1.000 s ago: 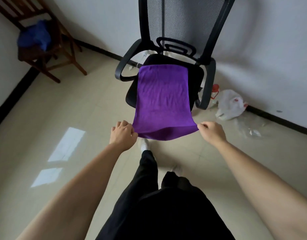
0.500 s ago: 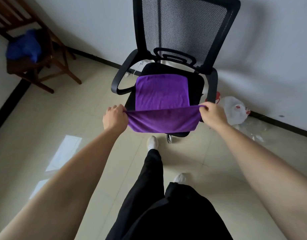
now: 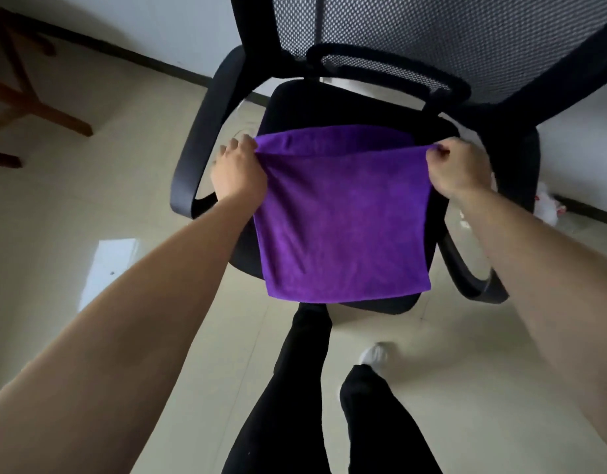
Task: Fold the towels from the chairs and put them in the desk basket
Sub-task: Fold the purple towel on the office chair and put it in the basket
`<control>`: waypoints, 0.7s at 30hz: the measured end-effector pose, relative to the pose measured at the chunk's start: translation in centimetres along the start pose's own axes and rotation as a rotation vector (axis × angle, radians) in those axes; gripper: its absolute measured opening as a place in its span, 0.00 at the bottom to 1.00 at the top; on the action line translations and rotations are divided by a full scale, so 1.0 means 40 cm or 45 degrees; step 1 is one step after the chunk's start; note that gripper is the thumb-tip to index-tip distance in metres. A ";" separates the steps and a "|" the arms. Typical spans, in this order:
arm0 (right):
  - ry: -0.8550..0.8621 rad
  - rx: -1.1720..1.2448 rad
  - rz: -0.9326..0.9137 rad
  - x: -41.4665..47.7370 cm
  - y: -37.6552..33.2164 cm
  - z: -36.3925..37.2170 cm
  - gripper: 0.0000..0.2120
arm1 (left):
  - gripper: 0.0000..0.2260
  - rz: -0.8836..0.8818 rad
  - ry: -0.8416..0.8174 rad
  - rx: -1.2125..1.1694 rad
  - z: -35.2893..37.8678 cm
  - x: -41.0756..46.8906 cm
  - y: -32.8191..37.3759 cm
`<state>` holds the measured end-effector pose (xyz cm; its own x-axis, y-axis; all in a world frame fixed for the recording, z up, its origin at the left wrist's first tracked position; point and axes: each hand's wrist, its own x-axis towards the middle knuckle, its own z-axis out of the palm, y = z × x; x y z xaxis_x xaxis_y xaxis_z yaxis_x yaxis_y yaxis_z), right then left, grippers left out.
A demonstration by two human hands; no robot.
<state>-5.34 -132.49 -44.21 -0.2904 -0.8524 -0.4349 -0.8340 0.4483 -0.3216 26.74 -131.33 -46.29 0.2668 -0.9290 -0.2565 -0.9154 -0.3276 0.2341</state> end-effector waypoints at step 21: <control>-0.260 0.526 0.429 0.214 0.023 0.215 0.36 | 0.26 0.402 -0.147 0.257 0.269 0.069 -0.047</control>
<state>-4.56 -137.06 -55.46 -0.3777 -0.5934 -0.7107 -0.4468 0.7892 -0.4214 25.93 -131.41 -57.53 -0.0628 -0.9492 -0.3082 -0.9910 0.0226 0.1323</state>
